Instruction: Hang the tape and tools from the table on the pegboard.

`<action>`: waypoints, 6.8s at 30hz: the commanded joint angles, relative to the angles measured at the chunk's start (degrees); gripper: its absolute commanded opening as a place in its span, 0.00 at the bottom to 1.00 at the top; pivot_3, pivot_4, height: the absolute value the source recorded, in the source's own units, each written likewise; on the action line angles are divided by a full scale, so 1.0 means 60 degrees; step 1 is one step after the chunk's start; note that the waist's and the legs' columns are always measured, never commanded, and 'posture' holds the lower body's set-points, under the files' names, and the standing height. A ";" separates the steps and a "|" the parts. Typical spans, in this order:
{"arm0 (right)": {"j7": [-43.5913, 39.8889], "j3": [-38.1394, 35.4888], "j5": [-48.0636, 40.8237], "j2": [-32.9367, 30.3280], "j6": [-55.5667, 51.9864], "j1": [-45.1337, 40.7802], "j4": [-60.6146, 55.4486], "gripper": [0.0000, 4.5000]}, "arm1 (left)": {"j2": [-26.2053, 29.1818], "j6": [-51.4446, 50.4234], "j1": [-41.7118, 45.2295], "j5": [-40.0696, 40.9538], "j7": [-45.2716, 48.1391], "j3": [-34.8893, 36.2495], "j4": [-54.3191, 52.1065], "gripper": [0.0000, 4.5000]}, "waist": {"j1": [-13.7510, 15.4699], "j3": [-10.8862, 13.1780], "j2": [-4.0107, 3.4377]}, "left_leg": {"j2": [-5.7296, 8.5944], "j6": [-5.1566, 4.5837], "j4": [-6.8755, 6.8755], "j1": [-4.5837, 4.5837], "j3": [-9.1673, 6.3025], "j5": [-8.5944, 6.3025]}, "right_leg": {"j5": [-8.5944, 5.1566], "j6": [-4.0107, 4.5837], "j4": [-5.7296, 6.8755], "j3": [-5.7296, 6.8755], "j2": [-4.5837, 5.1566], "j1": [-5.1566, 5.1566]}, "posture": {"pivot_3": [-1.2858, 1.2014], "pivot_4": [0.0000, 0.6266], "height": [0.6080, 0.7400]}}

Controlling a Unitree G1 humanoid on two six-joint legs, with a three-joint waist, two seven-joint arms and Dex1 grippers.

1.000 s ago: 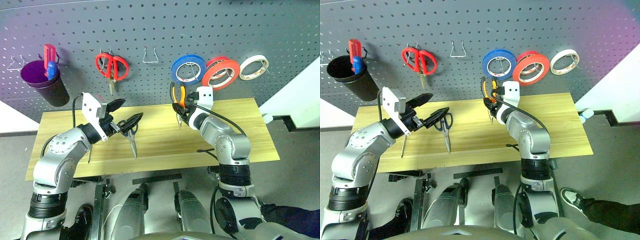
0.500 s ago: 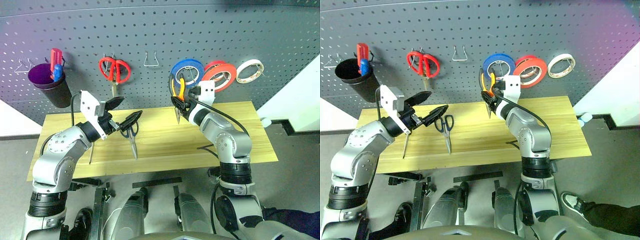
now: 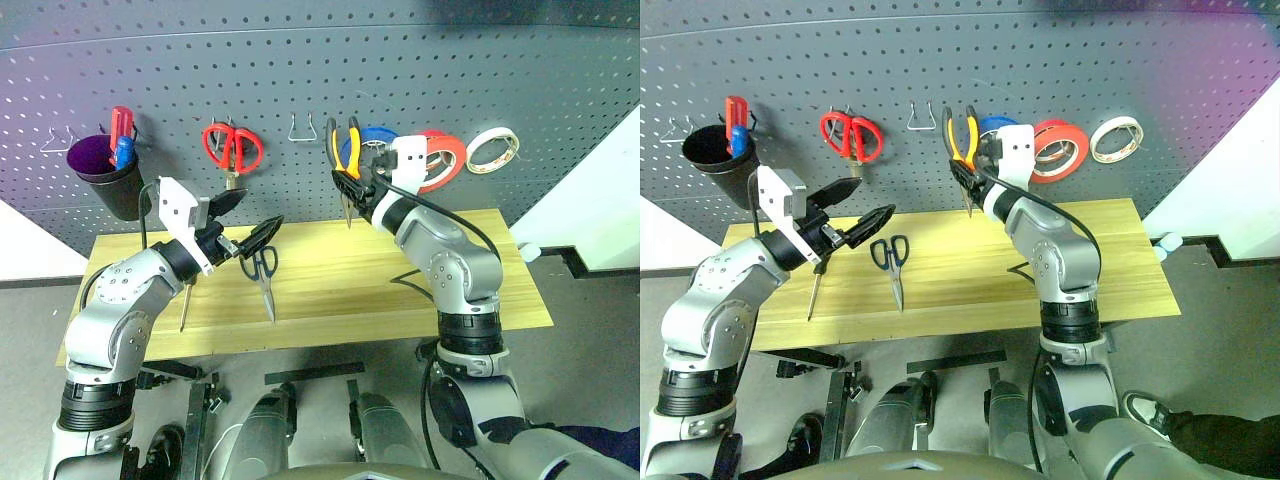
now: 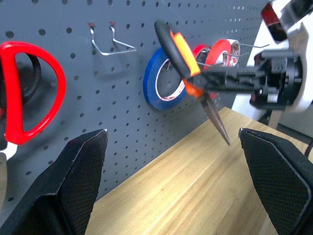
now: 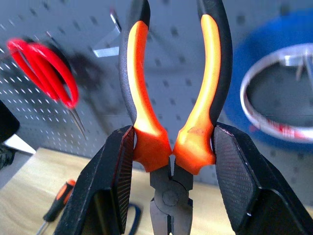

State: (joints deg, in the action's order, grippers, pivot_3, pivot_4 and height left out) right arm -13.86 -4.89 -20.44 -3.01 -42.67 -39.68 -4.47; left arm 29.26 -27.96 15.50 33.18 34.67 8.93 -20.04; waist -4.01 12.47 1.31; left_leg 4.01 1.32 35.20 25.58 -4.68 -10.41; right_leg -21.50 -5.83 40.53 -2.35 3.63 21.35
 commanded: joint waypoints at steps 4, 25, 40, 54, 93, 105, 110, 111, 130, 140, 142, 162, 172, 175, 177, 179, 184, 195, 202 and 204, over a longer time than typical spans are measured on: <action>-0.0227 -0.0080 -0.0118 -0.0133 0.0707 -0.0864 0.0355 0.46 | 0.0037 0.0118 0.0023 0.0168 -0.0144 0.0433 -0.0504 1.00 | 0.0009 -0.0118 0.0005 | 0.0000 0.0000 0.0001 -0.0008 0.0000 0.0000 | 0.0000 0.0000 0.0004 0.0000 0.0000 -0.0007 | 0.51 0.17 1.00; -0.0771 -0.0049 -0.0013 0.0074 0.2462 -0.2838 0.2878 0.46 | 0.0224 -0.0195 -0.0183 0.0452 -0.0579 0.0938 -0.1054 1.00 | 0.0042 -0.0200 0.0003 | 0.0001 -0.0004 0.0017 -0.0033 0.0003 0.0003 | 0.0000 0.0001 0.0091 -0.0003 -0.0001 0.0003 | 0.54 0.18 1.00; -0.1137 -0.0189 0.0111 0.0175 0.3959 -0.4168 0.5117 0.46 | 0.0272 -0.0251 -0.0721 0.0541 -0.0944 0.1143 -0.1553 1.00 | 0.0303 -0.0199 0.0003 | 0.0000 -0.0005 0.0018 -0.0037 0.0003 0.0004 | -0.0001 0.0001 0.0096 -0.0003 -0.0002 0.0004 | 0.56 0.20 1.00; -0.1224 -0.0329 0.0157 0.0155 0.4639 -0.4870 0.6139 0.46 | 0.0251 -0.0229 -0.0902 0.0576 -0.1050 0.1112 -0.1625 1.00 | 0.0402 -0.0198 0.0002 | 0.0001 -0.0017 0.0015 -0.0037 0.0003 -0.0003 | -0.0001 0.0002 0.0095 -0.0003 -0.0001 0.0005 | 0.56 0.22 1.00; -0.1176 -0.0523 -0.0110 -0.0567 0.3238 -0.2880 0.3594 0.54 | 0.0345 -0.0527 -0.1143 0.0752 -0.0786 0.0949 -0.1574 1.00 | 0.0530 -0.0188 -0.0011 | 0.0000 -0.0033 0.0006 -0.0037 -0.0003 -0.0013 | -0.0003 0.0005 0.0073 -0.0014 0.0004 -0.0004 | 0.53 0.31 1.00; -0.1112 -0.0673 -0.1440 -0.0922 0.1033 -0.1104 0.0463 0.96 | 0.0359 -0.0604 -0.0805 0.0729 -0.0537 0.0727 -0.1216 1.00 | 0.0247 -0.0161 -0.0047 | -0.0009 -0.0043 -0.0008 -0.0037 -0.0003 -0.0018 | -0.0004 0.0007 0.0035 -0.0021 0.0002 -0.0020 | 0.51 0.34 1.00; -0.1600 -0.0094 -0.1861 -0.1078 0.0138 -0.0286 -0.0392 0.88 | 0.0372 -0.0664 -0.0660 0.0729 -0.0459 0.0672 -0.1113 1.00 | 0.0222 -0.0142 -0.0058 | -0.0010 -0.0056 -0.0011 -0.0037 -0.0003 -0.0023 | -0.0003 0.0008 -0.0016 -0.0020 0.0002 -0.0042 | 0.51 0.37 1.00; -0.1755 0.0042 -0.1956 -0.1168 -0.0081 -0.0078 -0.0542 0.82 | 0.0381 -0.0678 -0.0639 0.0733 -0.0447 0.0677 -0.1101 1.00 | 0.0220 -0.0131 -0.0059 | -0.0012 -0.0058 -0.0015 -0.0036 -0.0004 -0.0025 | -0.0003 0.0008 -0.0023 -0.0020 0.0002 -0.0043 | 0.51 0.37 1.00; -0.1983 0.0900 -0.1734 -0.1407 -0.0401 0.0944 -0.1048 0.34 | 0.0449 -0.0924 -0.1328 0.0866 -0.0521 0.0903 -0.1373 1.00 | 0.0229 0.0271 -0.0037 | -0.0012 -0.0081 -0.0024 -0.0028 -0.0004 -0.0039 | -0.0001 0.0009 -0.0072 -0.0020 0.0010 -0.0054 | 0.51 0.43 1.00; -0.2555 0.2331 -0.0472 -0.2031 0.0313 0.2116 -0.0655 0.99 | 0.0606 -0.0925 -0.1388 0.0826 -0.0399 0.0846 -0.1155 1.00 | 0.0180 0.0383 -0.0026 | -0.0012 -0.0087 -0.0028 -0.0018 -0.0002 -0.0044 | 0.0001 0.0013 -0.0091 -0.0020 0.0014 -0.0050 | 0.50 0.45 1.00; -0.2485 0.2519 -0.0120 -0.2014 0.0532 0.2261 -0.0450 0.99 | 0.0618 -0.0904 -0.1478 0.0804 -0.0351 0.0853 -0.1114 1.00 | 0.0181 0.0392 -0.0019 | -0.0014 -0.0087 -0.0031 -0.0019 -0.0005 -0.0044 | 0.0001 0.0014 -0.0091 -0.0019 0.0013 -0.0049 | 0.50 0.45 1.00; -0.1285 0.3972 0.3125 -0.1064 0.1737 0.2501 0.2988 0.96 | 0.1049 -0.1204 -0.1782 0.1074 -0.0334 0.1149 -0.1531 1.00 | 0.0245 0.0430 -0.0007 | -0.0014 -0.0085 -0.0040 -0.0019 -0.0004 -0.0048 | 0.0002 0.0014 -0.0100 -0.0016 0.0013 -0.0010 | 0.52 0.44 1.00; -0.1213 0.4157 0.4067 -0.1413 0.2387 0.2608 0.3030 0.51 | 0.1115 -0.1356 -0.1749 0.1171 -0.0368 0.1219 -0.1609 1.00 | 0.0235 0.0437 -0.0010 | -0.0012 -0.0085 -0.0042 -0.0020 -0.0004 -0.0049 | 0.0002 0.0014 -0.0102 -0.0017 0.0015 -0.0012 | 0.52 0.45 1.00; -0.1553 0.3923 0.3743 -0.1322 0.2159 0.2694 0.2870 0.51 | 0.1149 -0.1354 -0.1747 0.1177 -0.0351 0.1224 -0.1587 1.00 | 0.0235 0.0439 -0.0009 | -0.0012 -0.0085 -0.0042 -0.0020 -0.0004 -0.0049 | 0.0002 0.0014 -0.0102 -0.0017 0.0015 -0.0014 | 0.52 0.45 1.00; -0.1721 0.3478 0.3231 -0.1063 0.1973 0.2713 0.2666 0.51 | 0.1159 -0.1358 -0.1762 0.1195 -0.0354 0.1231 -0.1577 1.00 | 0.0239 0.0442 -0.0008 | -0.0012 -0.0085 -0.0043 -0.0019 -0.0004 -0.0049 | 0.0002 0.0014 -0.0102 -0.0017 0.0015 -0.0021 | 0.52 0.45 1.00; -0.2306 0.3642 0.2989 -0.1049 0.1834 0.2845 0.2257 0.59 | 0.1168 -0.1367 -0.1786 0.1220 -0.0353 0.1238 -0.1591 1.00 | 0.0233 0.0470 -0.0011 | -0.0012 -0.0085 -0.0043 -0.0019 -0.0004 -0.0049 | 0.0002 0.0014 -0.0102 -0.0018 0.0015 -0.0026 | 0.51 0.45 1.00; -0.2744 0.4229 0.3325 -0.1183 0.2345 0.3139 0.1986 0.91 | 0.1212 -0.1419 -0.1748 0.1230 -0.0326 0.1191 -0.1586 1.00 | 0.0233 0.0493 -0.0015 | -0.0012 -0.0084 -0.0048 -0.0019 -0.0004 -0.0050 | 0.0002 0.0014 -0.0105 -0.0018 0.0015 -0.0014 | 0.51 0.46 1.00; -0.3183 0.4516 0.3498 -0.1295 0.2038 0.3289 0.2512 0.84 | 0.1198 -0.1487 -0.1695 0.1204 -0.0303 0.1160 -0.1557 1.00 | 0.0235 0.0525 -0.0014 | -0.0012 -0.0083 -0.0052 -0.0019 -0.0004 -0.0050 | 0.0002 0.0014 -0.0115 -0.0019 0.0018 -0.0012 | 0.51 0.46 1.00; -0.3280 0.4530 0.3604 -0.1461 0.1846 0.3268 0.2659 0.33 | 0.1136 -0.1444 -0.1601 0.1154 -0.0309 0.1082 -0.1482 1.00 | 0.0234 0.0525 -0.0014 | -0.0012 -0.0083 -0.0058 -0.0019 -0.0004 -0.0050 | 0.0002 0.0014 -0.0129 -0.0018 0.0018 -0.0014 | 0.51 0.46 1.00; -0.3171 0.4524 0.3741 -0.1540 0.1925 0.3196 0.2680 0.18 | 0.1123 -0.1447 -0.1586 0.1164 -0.0304 0.1068 -0.1479 1.00 | 0.0235 0.0525 -0.0014 | -0.0012 -0.0083 -0.0061 -0.0018 -0.0004 -0.0050 | 0.0002 0.0014 -0.0132 -0.0019 0.0018 -0.0014 | 0.51 0.46 1.00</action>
State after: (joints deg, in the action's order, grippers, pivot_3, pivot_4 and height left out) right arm -33.09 22.67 1.61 -12.10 -31.80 -20.21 12.13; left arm 35.87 -37.14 5.39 39.49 32.57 14.70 -27.34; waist -2.60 15.62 1.23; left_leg 3.93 0.83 34.82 25.47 -4.71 -10.71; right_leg -21.49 -5.74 39.73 -2.46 3.74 21.27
